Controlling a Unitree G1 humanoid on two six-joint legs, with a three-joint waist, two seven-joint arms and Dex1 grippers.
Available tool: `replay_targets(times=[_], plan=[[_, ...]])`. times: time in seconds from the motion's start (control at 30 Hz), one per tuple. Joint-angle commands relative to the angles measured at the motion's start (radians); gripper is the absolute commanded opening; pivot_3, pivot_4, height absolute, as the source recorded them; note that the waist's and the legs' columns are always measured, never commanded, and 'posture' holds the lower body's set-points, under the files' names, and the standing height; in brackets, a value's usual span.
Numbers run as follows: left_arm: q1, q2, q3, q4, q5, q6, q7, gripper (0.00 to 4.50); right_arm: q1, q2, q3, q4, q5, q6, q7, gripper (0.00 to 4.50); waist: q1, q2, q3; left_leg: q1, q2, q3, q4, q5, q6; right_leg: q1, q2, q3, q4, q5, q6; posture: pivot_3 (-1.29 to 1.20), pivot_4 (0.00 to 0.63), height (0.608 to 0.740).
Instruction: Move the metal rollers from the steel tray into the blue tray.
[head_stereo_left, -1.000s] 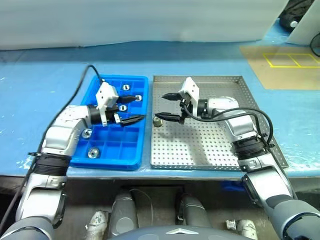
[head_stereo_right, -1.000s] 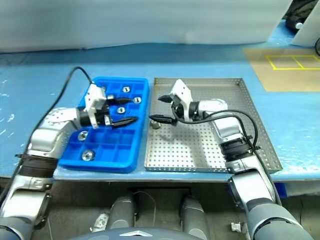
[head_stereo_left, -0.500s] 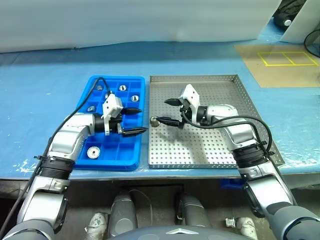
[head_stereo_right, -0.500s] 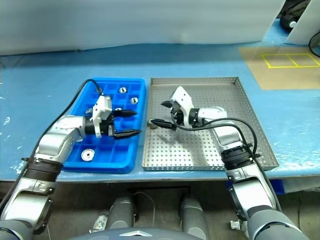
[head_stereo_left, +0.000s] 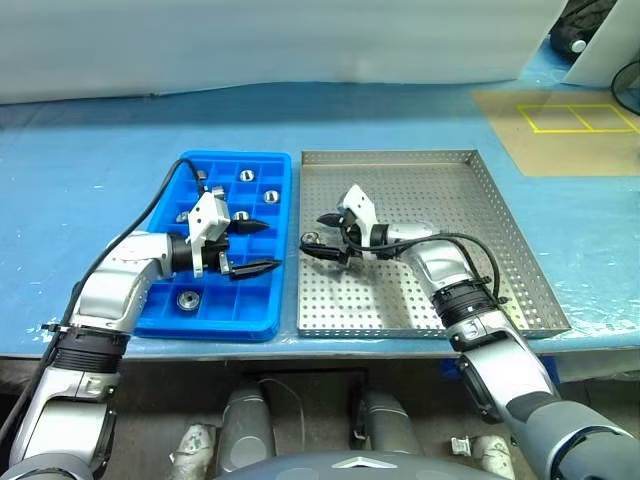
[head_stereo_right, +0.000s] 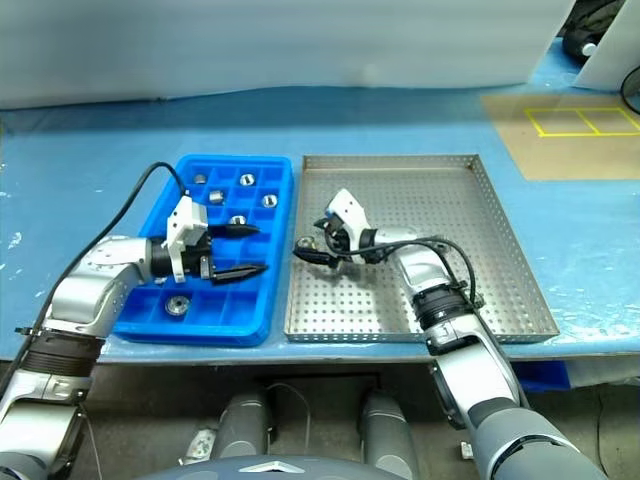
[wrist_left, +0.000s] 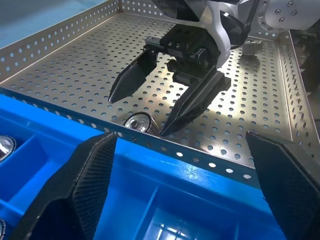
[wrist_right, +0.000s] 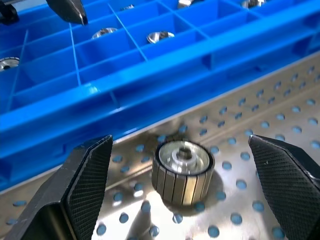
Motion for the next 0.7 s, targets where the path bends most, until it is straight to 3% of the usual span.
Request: replay_targets(times=[0.03, 0.37, 0.7], plan=[[0.009, 0.016, 0.029, -0.038, -0.014, -0.001, 0.008, 4.36, -0.015, 0.01, 0.013, 0.04, -0.024, -0.042, 0.009, 4.5, 0.0, 0.0, 0.0, 0.0, 0.0, 0.0, 0.0, 0.0, 0.0, 0.0, 0.0, 0.0, 0.0, 0.0, 0.0, -0.04, 0.15, 0.74], [0.004, 0.025, 0.024, -0.032, -0.009, -0.006, 0.013, 4.36, -0.013, 0.024, 0.012, 0.128, -0.043, -0.082, -0.005, 4.5, -0.001, 0.0, 0.0, 0.005, 0.0, 0.0, 0.0, 0.0, 0.0, 0.004, 0.0, 0.0, 0.0, 0.0, 0.0, -0.05, 0.15, 0.74], [-0.002, 0.02, 0.011, -0.026, 0.0, -0.009, 0.014, 4.36, -0.005, -0.033, -0.03, 0.065, -0.004, -0.041, 0.05, 4.5, 0.003, 0.0, 0.0, 0.004, 0.0, 0.0, 0.0, 0.0, 0.0, 0.004, 0.0, 0.0, 0.0, 0.0, -0.001, -0.06, 0.15, 0.74]])
